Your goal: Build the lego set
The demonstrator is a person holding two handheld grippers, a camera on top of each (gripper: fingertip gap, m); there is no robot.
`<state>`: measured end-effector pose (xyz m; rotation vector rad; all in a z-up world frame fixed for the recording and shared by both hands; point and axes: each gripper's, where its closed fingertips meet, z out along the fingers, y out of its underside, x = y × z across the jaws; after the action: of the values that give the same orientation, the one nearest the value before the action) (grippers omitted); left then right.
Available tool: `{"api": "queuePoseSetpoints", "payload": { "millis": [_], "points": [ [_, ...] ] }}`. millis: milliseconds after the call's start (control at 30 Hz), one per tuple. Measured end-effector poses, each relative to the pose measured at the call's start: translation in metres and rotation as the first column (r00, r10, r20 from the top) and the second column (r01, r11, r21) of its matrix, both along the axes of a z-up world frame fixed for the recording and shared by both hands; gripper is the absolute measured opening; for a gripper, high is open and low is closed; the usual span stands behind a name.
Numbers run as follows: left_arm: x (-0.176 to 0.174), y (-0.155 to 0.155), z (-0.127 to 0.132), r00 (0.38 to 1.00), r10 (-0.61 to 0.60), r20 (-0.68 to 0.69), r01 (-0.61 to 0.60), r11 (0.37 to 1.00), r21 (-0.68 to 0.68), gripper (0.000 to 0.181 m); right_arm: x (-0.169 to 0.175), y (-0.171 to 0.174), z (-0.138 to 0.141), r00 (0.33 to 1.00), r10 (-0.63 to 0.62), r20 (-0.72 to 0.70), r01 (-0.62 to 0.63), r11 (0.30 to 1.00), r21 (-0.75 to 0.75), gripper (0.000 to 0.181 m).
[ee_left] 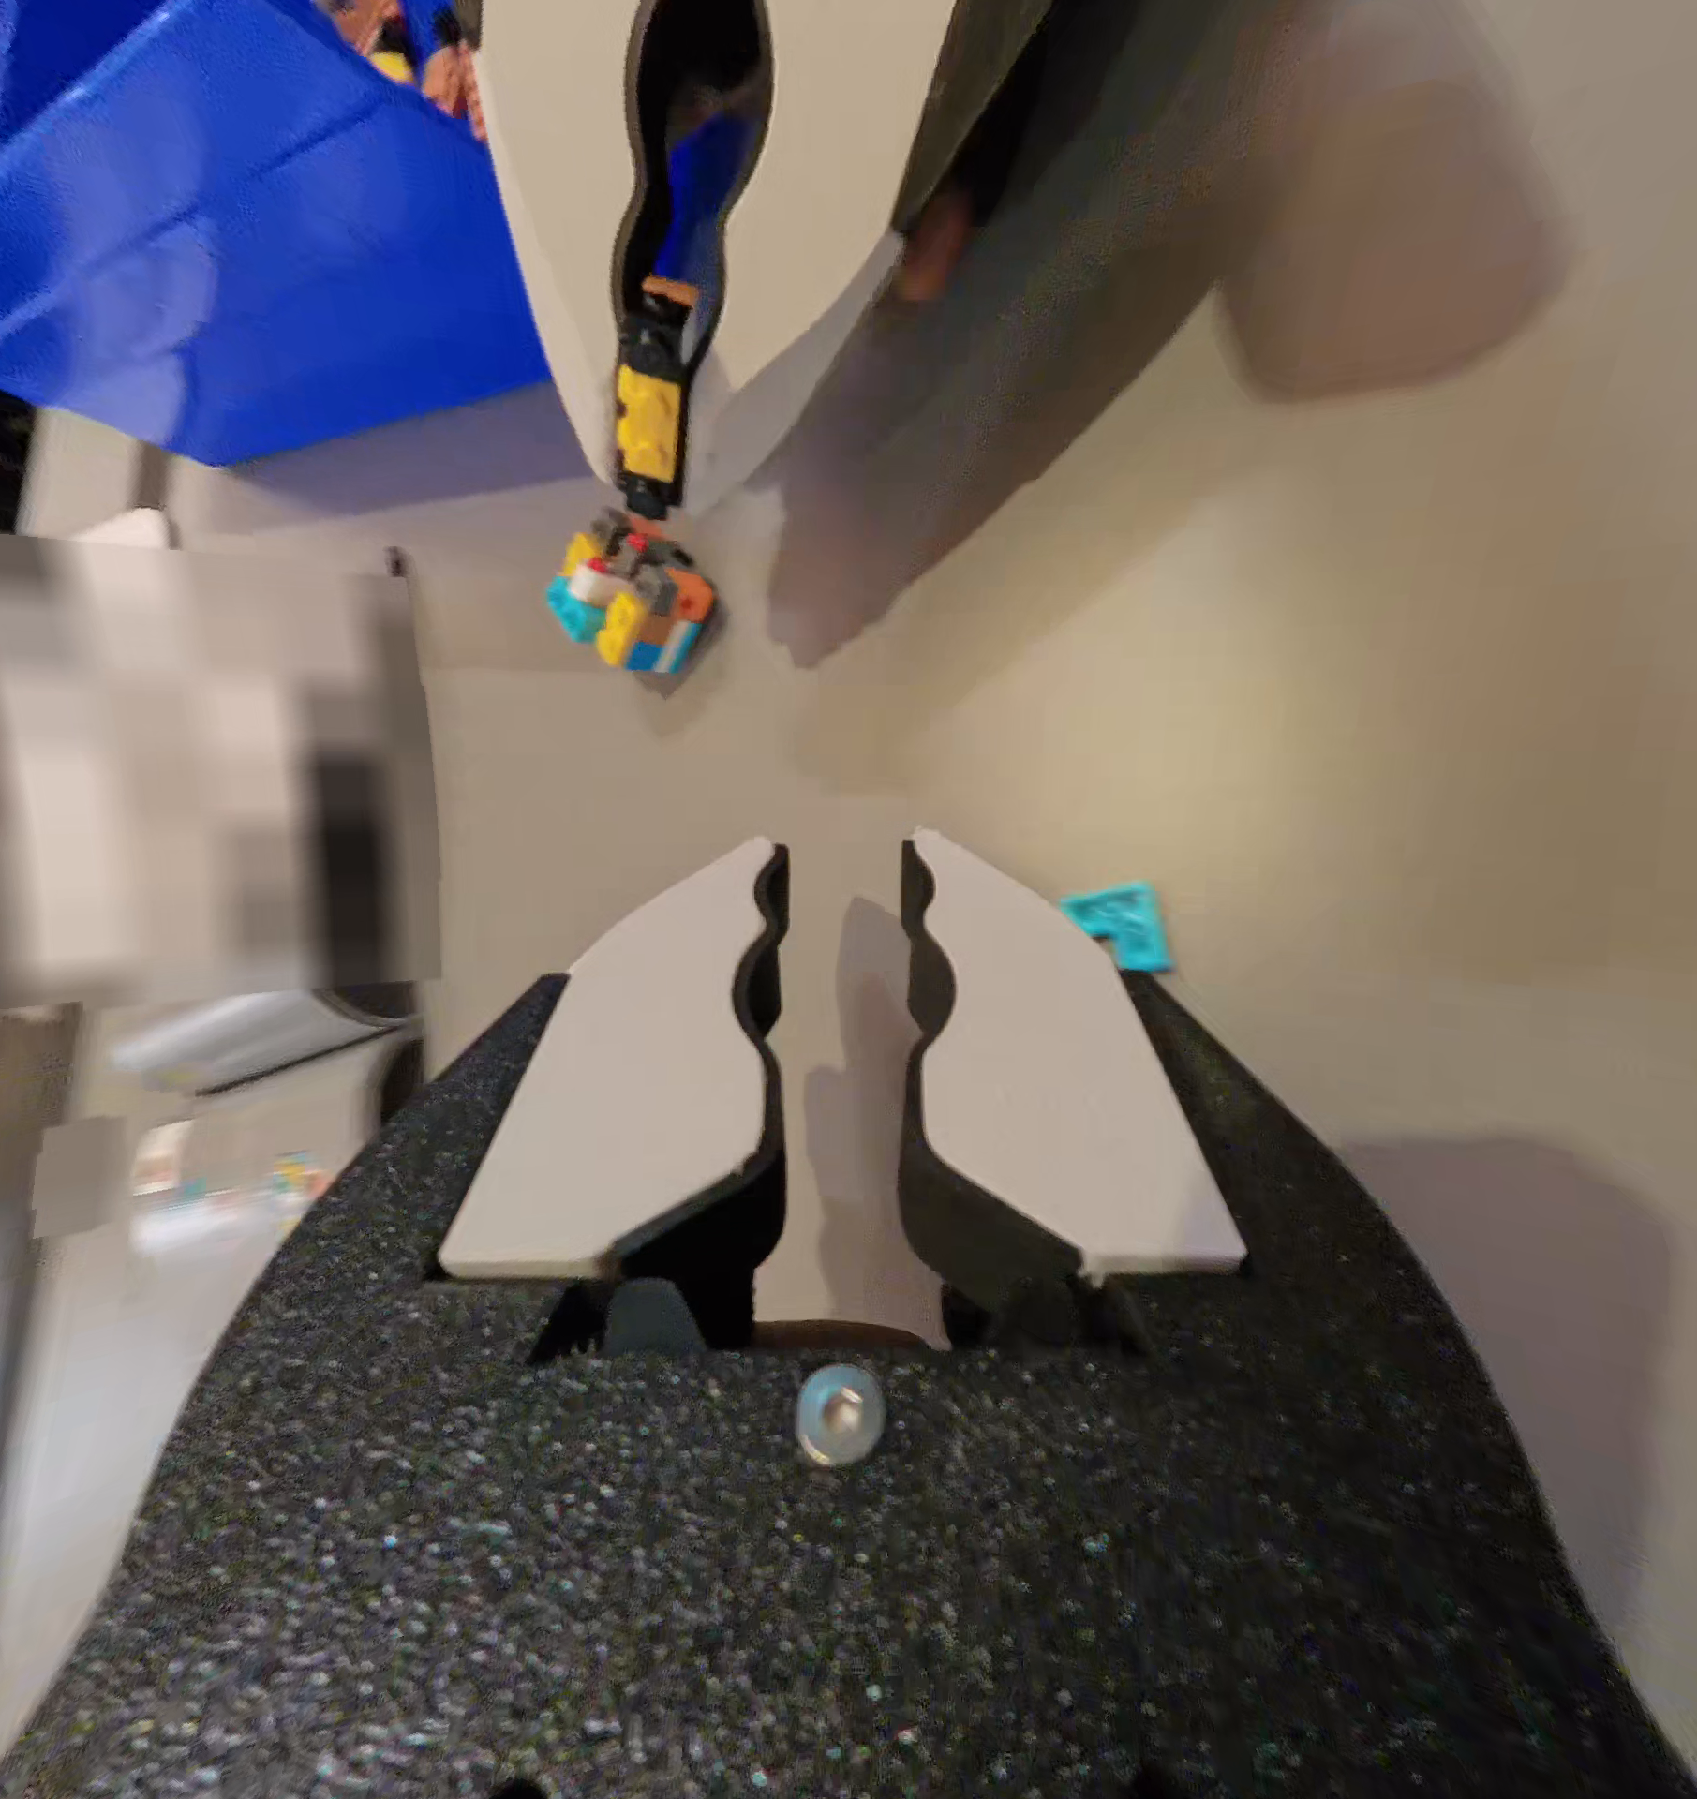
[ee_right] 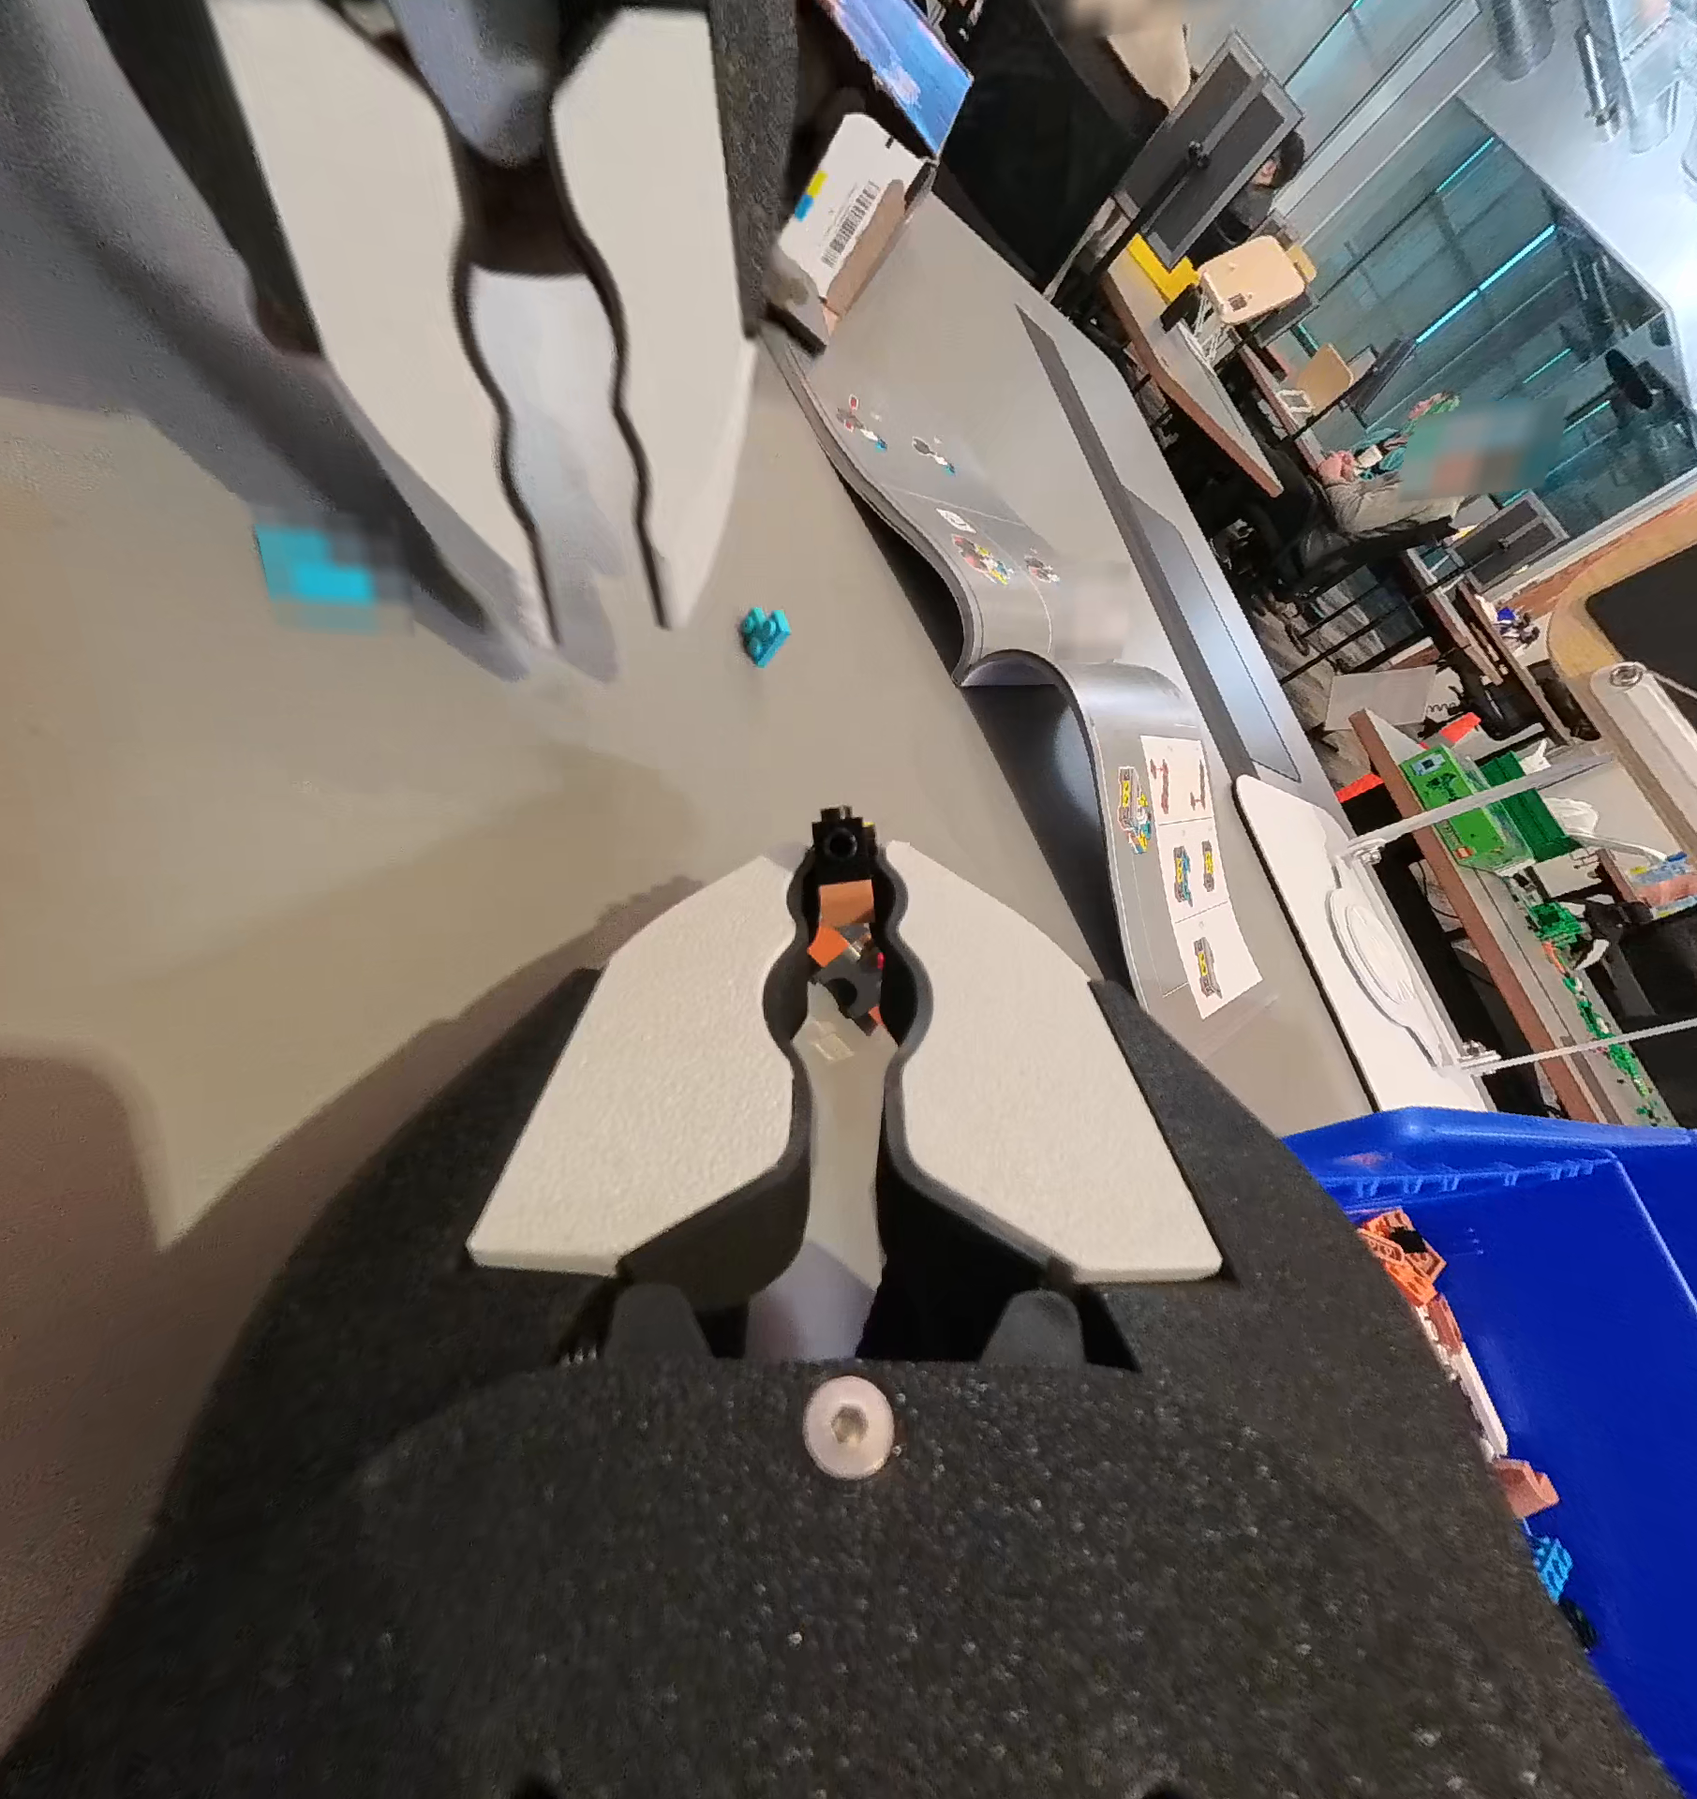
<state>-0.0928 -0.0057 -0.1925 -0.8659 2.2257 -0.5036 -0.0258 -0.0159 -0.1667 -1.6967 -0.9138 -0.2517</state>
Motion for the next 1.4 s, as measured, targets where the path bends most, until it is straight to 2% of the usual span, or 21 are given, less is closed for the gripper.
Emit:
{"api": "queuePoseSetpoints", "payload": {
  "millis": [67,133,300,400,533,667,733,800,833,900,967,1000,1067,1133,1200,1333,1400],
  "points": [
    [-0.016,-0.008,0.007,0.999,-0.036,0.001,0.036,0.991,-0.128,0.023,-0.001,0.0,0.0,1.0,0.003,-0.001,-0.003,1.0,-0.001,0.009],
    [-0.029,-0.01,0.011,0.999,-0.054,0.0,0.053,0.98,-0.193,0.022,-0.002,0.0,-0.001,1.0,0.006,-0.002,-0.006,1.0,-0.003,0.009],
    [-0.047,-0.021,-0.003,0.989,-0.041,-0.139,0.007,0.971,-0.24,0.019,-0.002,0.0,-0.002,1.0,0.005,0.006,-0.005,1.0,-0.007,0.009],
    [-0.046,-0.031,-0.007,0.987,-0.026,-0.16,-0.017,0.965,-0.261,0.018,-0.001,0.001,-0.001,1.0,0.0,0.003,0.0,1.0,-0.006,0.009],
    [-0.041,-0.029,-0.02,0.975,0.046,-0.217,-0.095,0.97,-0.224,0.014,-0.002,0.0,-0.002,1.0,0.006,0.001,-0.006,1.0,-0.01,0.009],
    [-0.037,-0.035,-0.021,0.966,0.079,-0.246,-0.159,0.932,-0.325,0.008,-0.007,-0.001,-0.001,1.0,0.025,-0.009,-0.025,1.0,-0.006,0.009],
    [-0.031,-0.038,-0.017,0.964,0.097,-0.249,-0.201,0.876,-0.438,0.008,-0.011,-0.003,0.001,0.998,0.049,-0.027,-0.049,0.999,-0.001,0.009],
    [-0.022,-0.045,-0.001,0.972,0.09,-0.216,-0.207,0.759,-0.617,0.008,-0.016,-0.005,0.002,0.997,0.071,-0.042,-0.071,0.997,0.002,0.009],
    [-0.016,-0.05,0.012,0.981,0.077,-0.178,-0.184,0.666,-0.723,0.008,-0.017,-0.005,0.003,0.996,0.079,-0.047,-0.079,0.997,0.005,0.009],
    [-0.007,-0.055,0.042,0.992,0.061,-0.107,-0.122,0.419,-0.9,0.008,-0.021,-0.007,0.006,0.993,0.098,-0.065,-0.097,0.995,0.017,0.009],
    [0.001,-0.053,0.065,0.997,0.052,-0.061,-0.069,0.176,-0.982,0.008,-0.024,-0.009,0.011,0.988,0.122,-0.098,-0.119,0.992,0.04,0.009],
    [0.003,-0.052,0.074,0.998,0.045,-0.042,-0.046,0.075,-0.996,0.008,-0.026,-0.01,0.015,0.984,0.134,-0.116,-0.128,0.99,0.053,0.009],
    [0.01,-0.05,0.084,0.999,0.036,-0.036,-0.033,-0.084,-0.996,0.008,-0.028,-0.011,0.022,0.978,0.149,-0.144,-0.137,0.987,0.085,0.009],
    [0.014,-0.05,0.089,0.999,0.016,-0.039,-0.035,-0.203,-0.979,0.008,-0.031,-0.013,0.029,0.971,0.168,-0.168,-0.149,0.981,0.121,0.009],
    [0.018,-0.05,0.092,0.999,0.004,-0.041,-0.038,-0.296,-0.955,0.008,-0.033,-0.016,0.035,0.963,0.187,-0.193,-0.16,0.976,0.147,0.009],
    [0.021,-0.053,0.099,0.999,-0.041,-0.024,-0.04,-0.456,-0.889,0.008,-0.036,-0.017,0.041,0.949,0.202,-0.241,-0.164,0.972,0.167,0.009],
    [0.023,-0.054,0.099,0.998,-0.058,-0.028,-0.053,-0.514,-0.856,0.008,-0.037,-0.017,0.044,0.944,0.205,-0.259,-0.162,0.971,0.179,0.009]
  ]
}}
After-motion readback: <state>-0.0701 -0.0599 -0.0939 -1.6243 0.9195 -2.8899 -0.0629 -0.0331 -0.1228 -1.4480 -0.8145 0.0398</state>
